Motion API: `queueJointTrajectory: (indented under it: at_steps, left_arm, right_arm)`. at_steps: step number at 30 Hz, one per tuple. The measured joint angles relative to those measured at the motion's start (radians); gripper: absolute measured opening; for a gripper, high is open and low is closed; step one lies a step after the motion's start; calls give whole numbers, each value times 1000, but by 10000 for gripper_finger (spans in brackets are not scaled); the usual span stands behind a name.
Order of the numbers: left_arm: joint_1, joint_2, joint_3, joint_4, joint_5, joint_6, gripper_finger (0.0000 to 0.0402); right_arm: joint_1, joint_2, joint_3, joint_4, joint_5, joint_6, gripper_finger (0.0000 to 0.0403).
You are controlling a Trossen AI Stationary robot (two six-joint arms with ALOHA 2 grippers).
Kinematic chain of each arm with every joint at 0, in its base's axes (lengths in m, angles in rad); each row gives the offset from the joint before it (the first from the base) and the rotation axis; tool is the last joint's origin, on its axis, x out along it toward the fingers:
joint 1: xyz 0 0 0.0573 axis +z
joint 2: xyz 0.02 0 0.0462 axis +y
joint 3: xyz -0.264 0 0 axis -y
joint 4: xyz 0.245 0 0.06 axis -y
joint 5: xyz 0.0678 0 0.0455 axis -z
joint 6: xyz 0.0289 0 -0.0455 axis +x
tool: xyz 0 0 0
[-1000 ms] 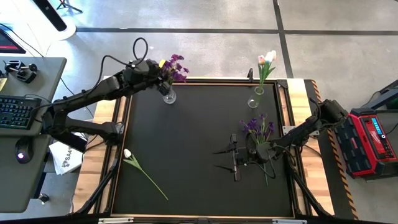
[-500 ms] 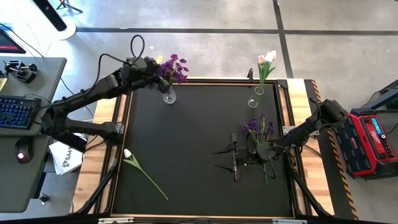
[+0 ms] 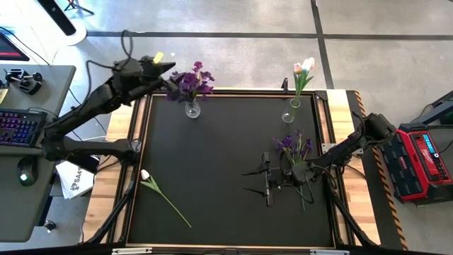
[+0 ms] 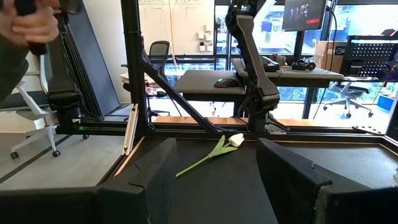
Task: Sort flowers into vase by color
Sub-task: Put the left violet flowers into the left transparent vase
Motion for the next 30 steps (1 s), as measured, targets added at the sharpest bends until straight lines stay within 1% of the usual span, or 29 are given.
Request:
queueJointTrajectory:
  at_steps: [3,6,10,12,15,18,20,22,24,26,27,30]
  left_arm:
    - [-13,-46,3,-2,60,14,250]
    - [-65,-98,3,-15,110,85,230]
    - [-198,-172,3,-59,112,158,206]
    - [-276,-200,3,-116,91,182,197]
    - [-393,-224,-7,-238,-3,186,187]
    - [-496,-232,-66,-336,-170,133,179]
    - [-549,-232,-126,-362,-276,88,175]
    - [-590,-230,-205,-348,-353,50,173]
    - [-618,-227,-298,-271,-420,18,172]
    - [-634,-226,-405,-148,-496,-1,172]
    - [-637,-226,-463,-73,-531,-1,172]
    - [-634,-217,-636,240,-601,55,172]
  right_arm:
    - [0,0,0,0,0,0,204]
    - [0,0,0,0,0,0,204]
    - [0,0,0,0,0,0,204]
    - [0,0,0,0,0,0,204]
    - [0,0,0,0,0,0,204]
    - [0,0,0,0,0,0,204]
    - [0,0,0,0,0,0,204]
    - [0,0,0,0,0,0,204]
    - [0,0,0,0,0,1,204]
    - [0,0,0,0,0,0,204]
    - [0,0,0,1,0,0,204]
    - [0,0,0,1,0,0,204]
